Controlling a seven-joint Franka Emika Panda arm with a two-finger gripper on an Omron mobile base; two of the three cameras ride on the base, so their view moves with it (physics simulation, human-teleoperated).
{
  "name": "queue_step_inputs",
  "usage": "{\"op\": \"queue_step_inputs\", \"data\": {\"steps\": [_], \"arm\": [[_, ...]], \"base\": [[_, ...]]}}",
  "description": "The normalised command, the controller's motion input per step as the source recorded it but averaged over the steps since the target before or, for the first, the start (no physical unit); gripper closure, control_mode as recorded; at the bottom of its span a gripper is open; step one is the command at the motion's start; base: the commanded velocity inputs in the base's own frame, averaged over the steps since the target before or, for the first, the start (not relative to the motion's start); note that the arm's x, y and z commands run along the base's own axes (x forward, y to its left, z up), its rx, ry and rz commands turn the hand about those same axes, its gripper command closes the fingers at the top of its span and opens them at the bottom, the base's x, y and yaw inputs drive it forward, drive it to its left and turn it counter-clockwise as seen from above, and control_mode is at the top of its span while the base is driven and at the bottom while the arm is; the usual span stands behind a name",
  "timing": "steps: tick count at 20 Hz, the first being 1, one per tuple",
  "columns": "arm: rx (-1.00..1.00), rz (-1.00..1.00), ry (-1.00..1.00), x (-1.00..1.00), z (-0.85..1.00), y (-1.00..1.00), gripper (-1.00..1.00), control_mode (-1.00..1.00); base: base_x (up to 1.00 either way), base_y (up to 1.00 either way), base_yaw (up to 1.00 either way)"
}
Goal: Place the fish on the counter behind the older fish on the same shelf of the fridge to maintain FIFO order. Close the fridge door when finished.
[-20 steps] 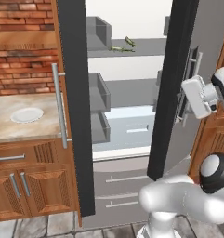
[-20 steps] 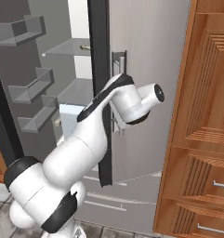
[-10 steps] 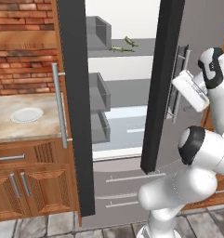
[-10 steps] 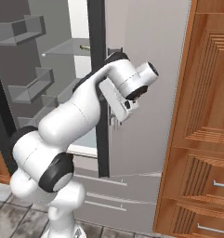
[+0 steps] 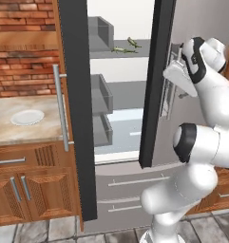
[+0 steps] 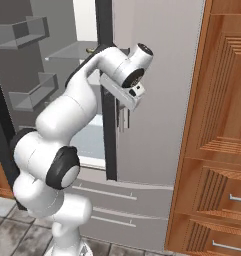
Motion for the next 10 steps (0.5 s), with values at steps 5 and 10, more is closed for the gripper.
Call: {"op": "queue_step_inputs", "data": {"steps": [5,10], "arm": [[-0.28,-0.07,-0.56,0.42,-0.08,0.47,-1.0,-1.0],[-0.26,-0.11,-0.44,0.57,-0.01,0.27,-1.0,-1.0]], "base": [[0.0,0.0,0.0],[0.0,0.0,0.0]]}}
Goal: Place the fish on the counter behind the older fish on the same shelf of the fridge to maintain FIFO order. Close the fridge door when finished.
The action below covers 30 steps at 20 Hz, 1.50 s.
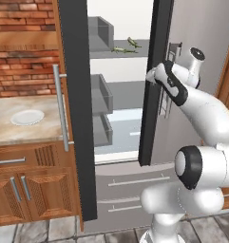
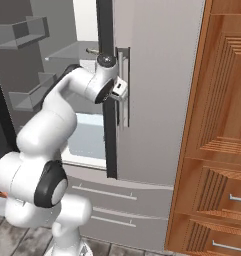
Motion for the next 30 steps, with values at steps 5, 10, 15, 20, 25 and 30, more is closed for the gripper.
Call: {"op": "queue_step_inputs", "data": {"steps": [5,10,15,20,25,30], "arm": [[-0.23,-0.13,-0.3,0.74,0.0,0.06,-1.0,-1.0],[-0.23,-0.13,-0.3,0.66,0.0,0.0,-1.0,-1.0],[-0.23,-0.12,-0.3,0.61,0.0,0.0,-1.0,-1.0],[-0.26,-0.07,-0.44,0.52,-0.03,0.07,-1.0,-1.0],[-0.31,-0.01,-0.67,0.12,-0.32,0.17,-1.0,-1.0],[-0.29,0.0,-0.8,-0.69,-0.5,0.21,-1.0,-1.0]], "base": [[0.0,0.0,0.0],[0.0,0.0,0.0],[0.0,0.0,0.0],[0.0,0.0,0.0],[0.0,0.0,0.0],[0.0,0.0,0.0]]}}
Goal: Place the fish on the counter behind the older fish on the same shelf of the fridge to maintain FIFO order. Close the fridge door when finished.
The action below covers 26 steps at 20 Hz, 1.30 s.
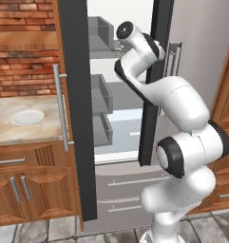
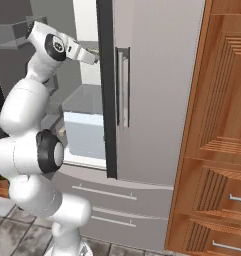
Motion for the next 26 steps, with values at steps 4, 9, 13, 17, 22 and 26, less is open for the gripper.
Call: {"op": "queue_step_inputs", "data": {"steps": [4,9,13,17,22,26], "arm": [[-0.11,0.0,-0.52,-1.0,-0.21,-0.02,-1.0,-1.0],[-0.01,-0.03,-0.3,-1.0,0.06,-0.11,-1.0,-1.0],[-0.03,-0.1,-0.18,-1.0,0.3,-0.03,-1.0,-1.0],[-0.06,-0.09,-0.14,-1.0,0.12,0.0,-1.0,-1.0],[-0.08,-0.06,-0.11,-1.0,0.0,0.04,-1.0,-1.0],[-0.1,-0.05,-0.09,-1.0,-0.09,0.4,-1.0,-1.0]], "base": [[0.0,0.0,0.0],[0.0,0.0,0.0],[0.0,0.0,0.0],[0.0,0.0,0.0],[0.0,0.0,0.0],[0.0,0.0,0.0]]}}
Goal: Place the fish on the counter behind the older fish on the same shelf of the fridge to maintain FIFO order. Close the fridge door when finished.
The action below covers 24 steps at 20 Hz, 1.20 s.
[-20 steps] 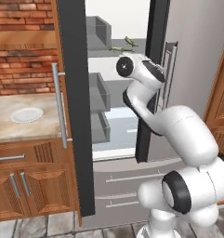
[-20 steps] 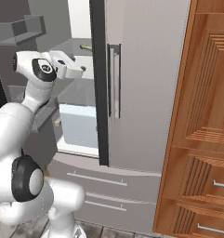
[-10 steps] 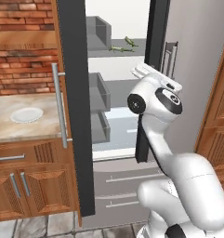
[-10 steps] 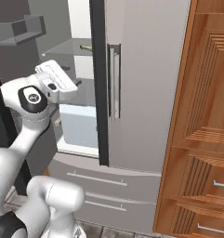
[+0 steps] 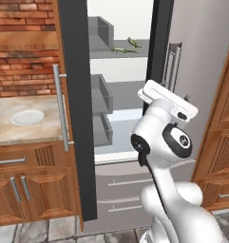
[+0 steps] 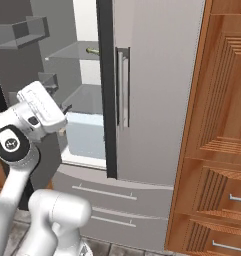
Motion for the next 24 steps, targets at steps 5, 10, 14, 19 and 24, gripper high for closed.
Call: {"op": "queue_step_inputs", "data": {"steps": [5,10,14,19,24], "arm": [[-0.09,-0.1,-0.13,-1.0,-0.14,0.76,-1.0,-1.0],[-0.06,-0.1,-0.22,-1.0,-0.15,0.91,-1.0,-1.0],[-0.06,-0.06,-0.24,-0.92,-0.19,0.93,-1.0,-1.0],[-0.04,0.0,-0.12,-0.16,-0.24,1.0,-1.0,-1.0],[-0.01,0.0,-0.02,0.07,-0.25,0.95,-1.0,-1.0]], "base": [[0.0,0.0,0.0],[0.0,0.0,0.0],[0.0,0.0,0.0],[0.0,0.0,0.0],[0.0,0.0,0.0]]}}
